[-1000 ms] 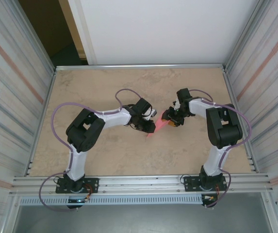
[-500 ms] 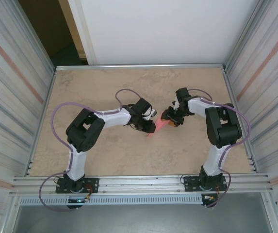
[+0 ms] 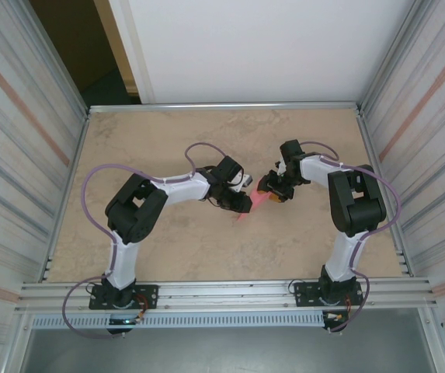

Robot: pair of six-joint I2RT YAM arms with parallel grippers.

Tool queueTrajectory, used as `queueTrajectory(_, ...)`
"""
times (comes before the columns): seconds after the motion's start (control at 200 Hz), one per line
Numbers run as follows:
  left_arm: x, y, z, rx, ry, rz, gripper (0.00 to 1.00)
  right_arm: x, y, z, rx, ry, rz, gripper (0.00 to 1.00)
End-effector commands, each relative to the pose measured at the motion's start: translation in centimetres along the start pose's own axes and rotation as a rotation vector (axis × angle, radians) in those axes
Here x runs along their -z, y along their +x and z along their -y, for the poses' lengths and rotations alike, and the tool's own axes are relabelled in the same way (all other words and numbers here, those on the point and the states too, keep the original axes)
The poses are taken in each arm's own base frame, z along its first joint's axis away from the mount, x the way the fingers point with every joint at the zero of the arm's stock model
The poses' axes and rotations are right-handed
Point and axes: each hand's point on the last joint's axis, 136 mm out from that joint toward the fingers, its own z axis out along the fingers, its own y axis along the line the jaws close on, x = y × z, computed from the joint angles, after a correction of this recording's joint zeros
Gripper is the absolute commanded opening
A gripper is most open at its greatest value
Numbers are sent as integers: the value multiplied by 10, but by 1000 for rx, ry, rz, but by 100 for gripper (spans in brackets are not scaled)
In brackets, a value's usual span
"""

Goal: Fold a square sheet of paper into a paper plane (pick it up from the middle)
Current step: Fold the wing for the fifth time at the center of the table.

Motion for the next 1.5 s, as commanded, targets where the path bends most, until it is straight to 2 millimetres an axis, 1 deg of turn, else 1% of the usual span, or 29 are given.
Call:
queueTrajectory(0.0,7,-12,11,26,50,20,32,-48,10,42,28,155,-29,51)
queueTrajectory(0.175,17,-21,18,29,56,54,34,-48,10,42,29,154,-29,51)
queueTrajectory(0.251,19,-23,14,34,34,65,33,-48,10,42,28,154,-30,51)
queueTrajectory(0.331,16,-22,9,48,15,57,31,-48,11,42,27,155,-30,51)
queueTrajectory(0.541,3,-13,-1,98,-1,16,25,-48,10,41,29,153,-27,51)
queueTrajectory(0.712,-3,-4,-11,138,-35,-14,24,-49,11,42,28,153,-31,51)
queueTrajectory(1.042,-9,4,-17,165,-51,-44,22,-49,11,42,27,155,-32,51)
queueTrajectory(1.208,-13,13,-25,184,-72,-67,22,-49,12,40,25,145,-35,51)
queueTrajectory(1.288,-14,17,-28,191,-87,-75,22,-44,10,33,27,121,-29,51)
queueTrajectory(1.348,-15,19,-29,193,-93,-80,22,-36,8,24,31,91,-15,51)
queueTrajectory(1.413,-15,21,-30,196,-97,-83,22,-23,3,10,41,48,11,52)
queueTrajectory(1.493,-15,21,-30,195,-97,-84,22,0,-2,-5,61,-3,63,56)
